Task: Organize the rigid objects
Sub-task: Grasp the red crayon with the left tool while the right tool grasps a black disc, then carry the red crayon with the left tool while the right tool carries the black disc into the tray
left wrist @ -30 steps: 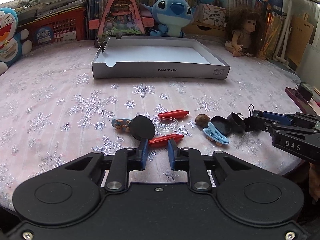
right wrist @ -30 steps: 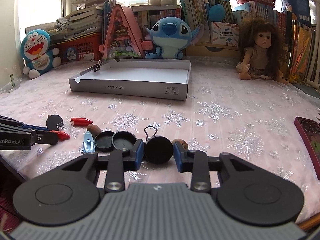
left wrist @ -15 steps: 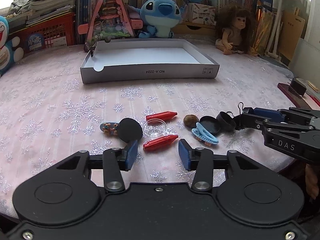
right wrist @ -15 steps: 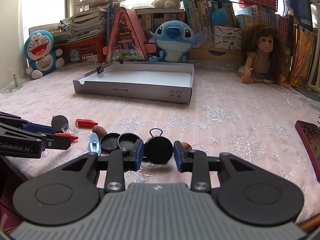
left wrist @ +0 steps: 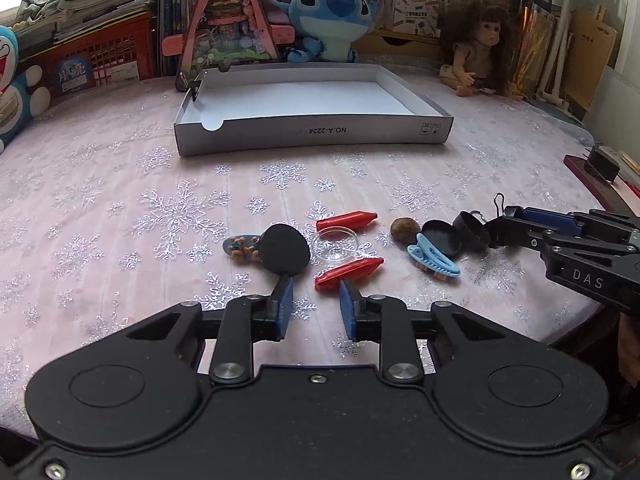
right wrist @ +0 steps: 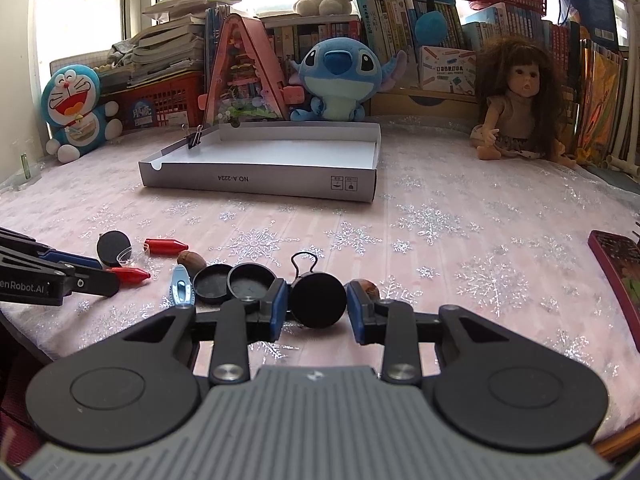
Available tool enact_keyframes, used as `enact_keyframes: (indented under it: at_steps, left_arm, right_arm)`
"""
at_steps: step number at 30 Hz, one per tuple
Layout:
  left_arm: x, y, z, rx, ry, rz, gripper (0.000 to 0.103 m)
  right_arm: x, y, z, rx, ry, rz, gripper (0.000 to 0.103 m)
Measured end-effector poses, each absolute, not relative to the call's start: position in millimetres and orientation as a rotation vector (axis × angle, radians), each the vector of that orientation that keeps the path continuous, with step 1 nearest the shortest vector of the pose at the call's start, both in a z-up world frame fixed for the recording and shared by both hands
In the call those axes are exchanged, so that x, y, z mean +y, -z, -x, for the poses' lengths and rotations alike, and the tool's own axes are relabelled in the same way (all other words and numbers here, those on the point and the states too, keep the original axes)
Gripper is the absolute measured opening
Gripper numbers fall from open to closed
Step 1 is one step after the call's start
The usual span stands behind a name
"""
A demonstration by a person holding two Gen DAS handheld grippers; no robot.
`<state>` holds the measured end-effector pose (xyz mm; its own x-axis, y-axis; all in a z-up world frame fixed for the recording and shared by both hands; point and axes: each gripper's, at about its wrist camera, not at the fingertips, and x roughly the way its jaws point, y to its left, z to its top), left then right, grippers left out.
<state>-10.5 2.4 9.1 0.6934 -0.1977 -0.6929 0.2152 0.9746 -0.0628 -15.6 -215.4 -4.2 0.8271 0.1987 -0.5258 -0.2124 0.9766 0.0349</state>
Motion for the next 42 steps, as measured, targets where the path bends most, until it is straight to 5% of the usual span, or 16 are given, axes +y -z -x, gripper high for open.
enact_keyframes:
  at_steps: [13, 17, 20, 25, 42]
  left_arm:
    - [7.7, -12.7, -0.9, 0.742, 0.22, -0.025, 0.015]
    - [1.6, -15.5, 5.8, 0.719, 0.265, -0.042, 0.022]
    - [-3.6, -15.2, 9.8, 0.707, 0.286, -0.061, 0.04]
    - [-14.3, -14.8, 12.7, 0.685, 0.309, -0.095, 0.052]
    - [-21.3, -8.3, 9.4, 0.68, 0.306, -0.131, 0.041]
  right_arm:
    - [-216.5, 2.5, 17.6, 0.549, -0.206, 0.022, 0.038]
    - [-217.4, 2.2, 17.7, 0.548, -0.205, 0.022, 0.038]
    - [-217.4, 2.2, 17.7, 0.548, -0.206, 0.022, 0.038]
    - [-217.4, 2.0, 17.8, 0.549, -0.205, 0.023, 0.038]
    - [-218.7, 1.6, 19.6, 0.545, -0.2, 0.027, 0.038]
